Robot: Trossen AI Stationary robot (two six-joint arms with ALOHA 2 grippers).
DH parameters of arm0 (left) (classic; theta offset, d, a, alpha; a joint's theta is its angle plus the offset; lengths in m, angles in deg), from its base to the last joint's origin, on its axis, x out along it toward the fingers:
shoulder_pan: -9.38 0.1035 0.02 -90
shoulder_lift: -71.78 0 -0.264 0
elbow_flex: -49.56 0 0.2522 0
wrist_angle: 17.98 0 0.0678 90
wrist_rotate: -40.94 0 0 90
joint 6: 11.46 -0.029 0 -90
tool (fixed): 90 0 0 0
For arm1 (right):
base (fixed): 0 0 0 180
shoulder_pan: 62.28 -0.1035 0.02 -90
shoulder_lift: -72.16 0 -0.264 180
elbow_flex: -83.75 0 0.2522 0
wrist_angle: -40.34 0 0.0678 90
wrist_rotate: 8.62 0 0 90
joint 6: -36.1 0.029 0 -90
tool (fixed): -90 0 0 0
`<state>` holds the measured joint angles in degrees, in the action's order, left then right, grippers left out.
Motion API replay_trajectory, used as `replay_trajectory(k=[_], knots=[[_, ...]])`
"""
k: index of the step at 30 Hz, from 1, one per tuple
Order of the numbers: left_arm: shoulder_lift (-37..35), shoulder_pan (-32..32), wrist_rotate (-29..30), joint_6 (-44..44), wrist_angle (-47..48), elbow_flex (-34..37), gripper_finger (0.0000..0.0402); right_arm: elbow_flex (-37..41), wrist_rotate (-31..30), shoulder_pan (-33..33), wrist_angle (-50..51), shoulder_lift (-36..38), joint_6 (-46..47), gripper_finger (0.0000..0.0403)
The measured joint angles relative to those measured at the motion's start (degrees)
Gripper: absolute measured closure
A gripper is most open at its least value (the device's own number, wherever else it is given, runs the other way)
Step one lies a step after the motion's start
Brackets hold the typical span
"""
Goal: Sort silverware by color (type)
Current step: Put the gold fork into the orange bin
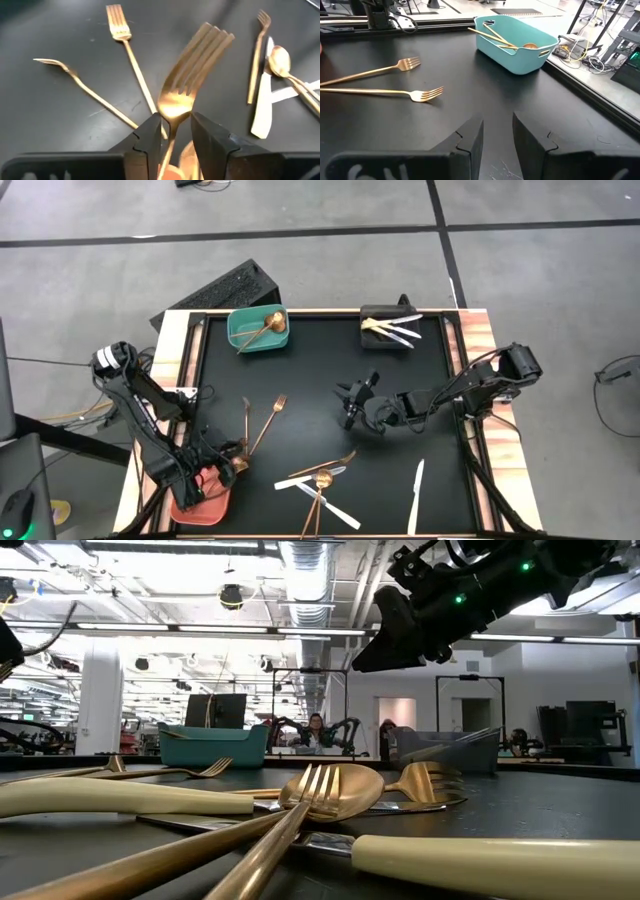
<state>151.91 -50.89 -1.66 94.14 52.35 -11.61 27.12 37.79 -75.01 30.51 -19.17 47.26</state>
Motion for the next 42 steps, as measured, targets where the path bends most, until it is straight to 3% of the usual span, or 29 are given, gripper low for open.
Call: replay_trajectory(k=[8, 12, 21, 29, 36, 42], knots=[[0.0, -0.55, -4.75, -1.4, -0.54, -2.89, 0.0306, 0.0, 0.04, 0.0, 0.0, -0.02, 0.01, 0.028], [0.0, -0.55, -3.67, -2.19, 0.16, -3.42, 0.0306, 0.0, 0.09, 0.0, 0.0, -0.02, 0.02, 0.028], [-0.02, 0.72, -0.57, -20.81, -8.8, -5.01, 0.0306, 0.0, 0.25, 0.0, 0.02, -0.04, 1.06, 0.028], [0.13, 9.41, 8.48, -31.71, -9.39, -4.9, 0.0306, 0.0, 4.8, 0.0, 0.05, -0.04, 3.21, 0.028], [0.15, 19.3, 3.72, -39.57, -9.49, -4.86, 0.0306, 0.02, 6.21, -1.09, 2.94, -0.04, 4.01, 0.028], [0.15, 23.72, 2.89, -42.61, -9.55, -4.84, 0.0306, 0.02, 6.49, -2.18, 4.69, -0.04, 4.01, 0.028]])
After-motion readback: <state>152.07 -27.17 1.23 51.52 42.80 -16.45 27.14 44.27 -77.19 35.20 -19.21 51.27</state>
